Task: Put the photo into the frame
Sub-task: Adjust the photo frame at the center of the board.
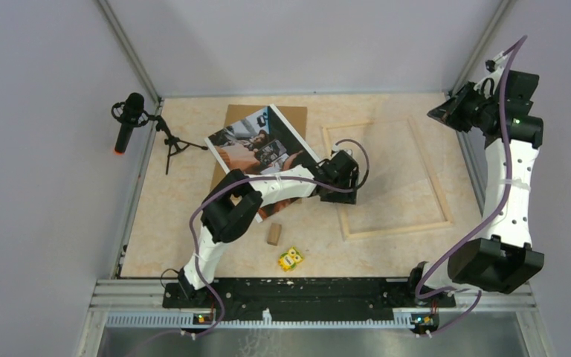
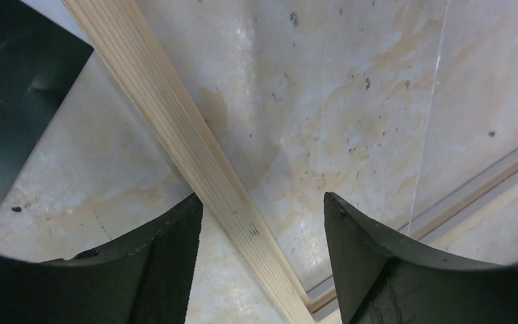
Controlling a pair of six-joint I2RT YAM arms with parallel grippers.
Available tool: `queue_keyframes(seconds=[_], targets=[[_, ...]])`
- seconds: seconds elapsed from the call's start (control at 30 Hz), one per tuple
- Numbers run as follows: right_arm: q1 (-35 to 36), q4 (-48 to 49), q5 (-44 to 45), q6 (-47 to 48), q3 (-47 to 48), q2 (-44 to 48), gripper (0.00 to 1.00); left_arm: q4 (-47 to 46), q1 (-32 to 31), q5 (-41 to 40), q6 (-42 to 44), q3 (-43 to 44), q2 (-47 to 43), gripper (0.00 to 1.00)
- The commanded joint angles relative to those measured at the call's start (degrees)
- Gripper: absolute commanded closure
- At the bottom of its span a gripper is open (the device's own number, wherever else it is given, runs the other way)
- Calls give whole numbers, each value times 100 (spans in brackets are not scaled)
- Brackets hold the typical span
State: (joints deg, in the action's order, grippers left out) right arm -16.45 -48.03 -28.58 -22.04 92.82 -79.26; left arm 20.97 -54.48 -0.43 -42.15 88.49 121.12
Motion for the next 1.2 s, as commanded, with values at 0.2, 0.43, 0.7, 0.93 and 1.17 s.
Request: queue_keyframes(seconds=[0.2, 0.43, 0.7, 0.93, 1.17], targets=[[-83, 5, -404, 104, 104, 494, 100, 941, -80, -601, 650, 255, 408, 45], [-79, -268, -488, 343, 47, 643, 100, 893, -1, -715, 1287, -433, -78, 66], [40, -256, -764, 350, -202, 812, 100, 564, 51, -335, 1969, -1141, -716, 78], [254, -193, -690, 306, -495, 956, 100, -101, 95, 266, 2540, -1584, -974, 82], [493, 137, -696, 45, -812, 1060, 100, -79, 333, 503, 2398, -1437, -970, 78]])
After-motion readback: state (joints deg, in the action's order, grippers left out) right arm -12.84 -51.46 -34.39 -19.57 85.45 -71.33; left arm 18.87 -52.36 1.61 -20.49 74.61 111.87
